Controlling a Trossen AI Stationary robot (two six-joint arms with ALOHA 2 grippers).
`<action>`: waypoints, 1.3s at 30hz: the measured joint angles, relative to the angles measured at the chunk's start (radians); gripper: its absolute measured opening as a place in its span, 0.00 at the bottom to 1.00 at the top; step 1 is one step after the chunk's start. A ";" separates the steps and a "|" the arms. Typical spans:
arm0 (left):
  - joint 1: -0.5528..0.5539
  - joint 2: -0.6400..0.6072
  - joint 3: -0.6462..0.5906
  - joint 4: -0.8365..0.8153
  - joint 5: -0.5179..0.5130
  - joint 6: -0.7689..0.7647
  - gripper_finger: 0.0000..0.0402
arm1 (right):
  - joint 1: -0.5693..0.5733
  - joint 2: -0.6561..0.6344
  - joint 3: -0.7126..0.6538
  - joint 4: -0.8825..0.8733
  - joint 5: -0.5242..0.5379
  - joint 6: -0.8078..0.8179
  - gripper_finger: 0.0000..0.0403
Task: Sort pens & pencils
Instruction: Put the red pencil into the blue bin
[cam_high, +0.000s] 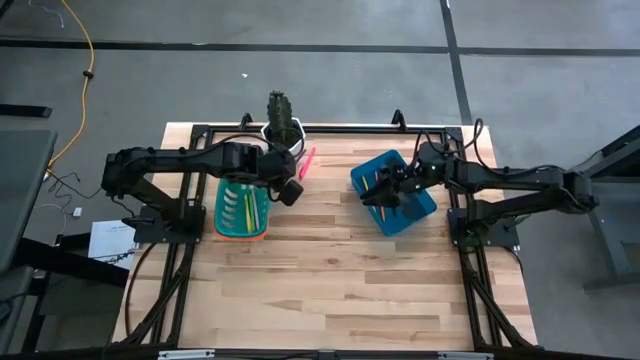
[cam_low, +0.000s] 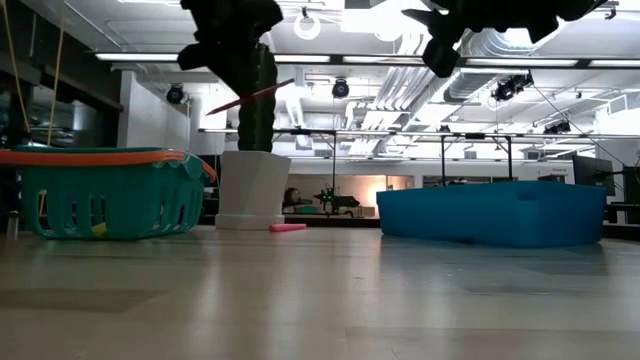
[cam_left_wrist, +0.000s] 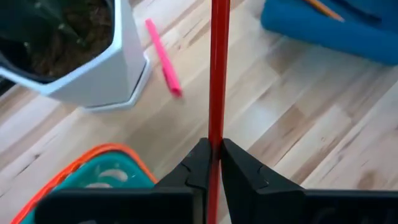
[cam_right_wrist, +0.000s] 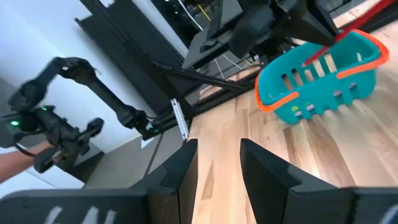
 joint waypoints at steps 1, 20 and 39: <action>0.000 0.000 0.000 0.011 0.000 0.001 0.05 | -0.006 0.000 0.000 0.011 -0.013 0.005 0.27; -0.001 0.001 0.000 0.508 0.125 0.157 0.05 | -0.033 0.000 0.000 0.165 -0.109 0.086 0.27; -0.029 0.004 0.000 0.674 0.220 0.200 0.05 | -0.056 0.000 0.090 0.029 0.272 -0.013 0.27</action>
